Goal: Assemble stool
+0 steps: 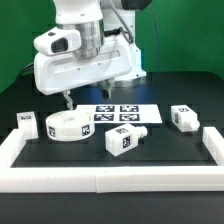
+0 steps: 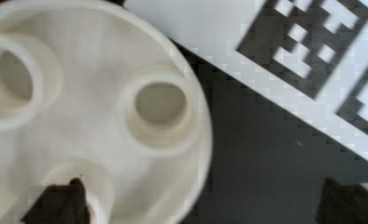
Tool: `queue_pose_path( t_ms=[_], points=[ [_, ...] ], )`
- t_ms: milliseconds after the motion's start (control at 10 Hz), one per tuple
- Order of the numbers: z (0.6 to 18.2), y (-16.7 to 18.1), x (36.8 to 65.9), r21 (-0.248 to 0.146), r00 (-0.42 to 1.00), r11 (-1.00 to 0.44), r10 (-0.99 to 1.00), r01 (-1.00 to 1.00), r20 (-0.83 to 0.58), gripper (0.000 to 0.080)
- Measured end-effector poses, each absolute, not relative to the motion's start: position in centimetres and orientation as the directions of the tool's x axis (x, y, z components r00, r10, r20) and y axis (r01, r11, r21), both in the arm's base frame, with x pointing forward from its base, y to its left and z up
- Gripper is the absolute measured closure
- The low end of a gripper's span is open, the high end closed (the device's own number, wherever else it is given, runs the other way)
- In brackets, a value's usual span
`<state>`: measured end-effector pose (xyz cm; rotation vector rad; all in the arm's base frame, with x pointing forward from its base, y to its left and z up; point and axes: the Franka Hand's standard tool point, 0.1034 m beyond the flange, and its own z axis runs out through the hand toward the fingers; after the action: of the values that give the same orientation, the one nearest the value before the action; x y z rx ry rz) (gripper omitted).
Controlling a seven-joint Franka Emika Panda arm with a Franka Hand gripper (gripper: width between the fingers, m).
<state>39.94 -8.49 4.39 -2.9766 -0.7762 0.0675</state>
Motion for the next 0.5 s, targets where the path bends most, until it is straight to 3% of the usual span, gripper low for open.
queue_pose_path(
  t_ms=[500],
  points=[
    [1.4,-9.3,39.2,-0.059,0.876,-0.877,0.48,0.478,-0.036,0.015]
  ],
)
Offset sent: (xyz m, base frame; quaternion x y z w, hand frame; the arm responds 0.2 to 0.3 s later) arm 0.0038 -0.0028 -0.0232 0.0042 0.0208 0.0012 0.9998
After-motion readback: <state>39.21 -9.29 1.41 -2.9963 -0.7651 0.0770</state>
